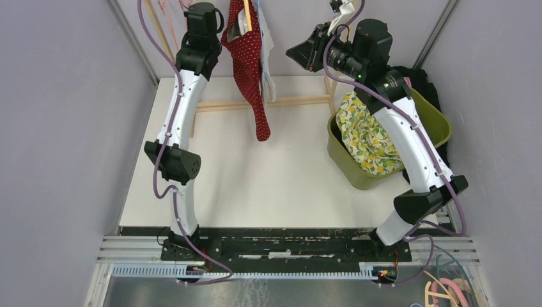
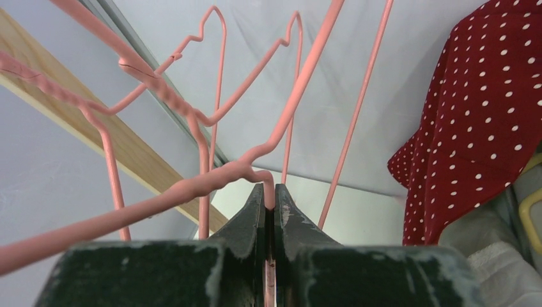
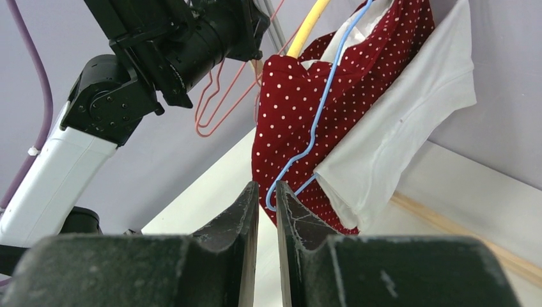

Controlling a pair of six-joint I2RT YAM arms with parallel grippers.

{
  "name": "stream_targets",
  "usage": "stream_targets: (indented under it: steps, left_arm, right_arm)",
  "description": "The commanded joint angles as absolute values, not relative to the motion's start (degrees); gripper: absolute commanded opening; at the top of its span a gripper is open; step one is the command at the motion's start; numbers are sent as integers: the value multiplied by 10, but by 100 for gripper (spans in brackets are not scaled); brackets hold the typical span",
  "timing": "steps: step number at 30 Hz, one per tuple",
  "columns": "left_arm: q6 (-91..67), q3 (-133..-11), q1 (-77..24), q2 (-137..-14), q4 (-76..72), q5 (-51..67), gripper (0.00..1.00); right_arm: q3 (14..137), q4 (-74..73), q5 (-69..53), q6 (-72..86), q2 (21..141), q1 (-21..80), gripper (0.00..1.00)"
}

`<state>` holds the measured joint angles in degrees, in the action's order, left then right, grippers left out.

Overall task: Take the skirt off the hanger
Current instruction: Place the hanger at the clothesline.

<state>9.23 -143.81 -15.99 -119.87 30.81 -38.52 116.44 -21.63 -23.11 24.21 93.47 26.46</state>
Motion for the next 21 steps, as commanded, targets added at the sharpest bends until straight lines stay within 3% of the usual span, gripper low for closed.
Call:
stream_targets:
  steps: [1,21]
  left_arm:
    - [61,-1432,-162,-1167,231,-381,3]
    - [55,-1488,-162,-1228,225,-352,3]
  right_arm:
    - [1187,-218,-221,229,936,270,20]
    - [1202,-233,-206,207,940,269,20]
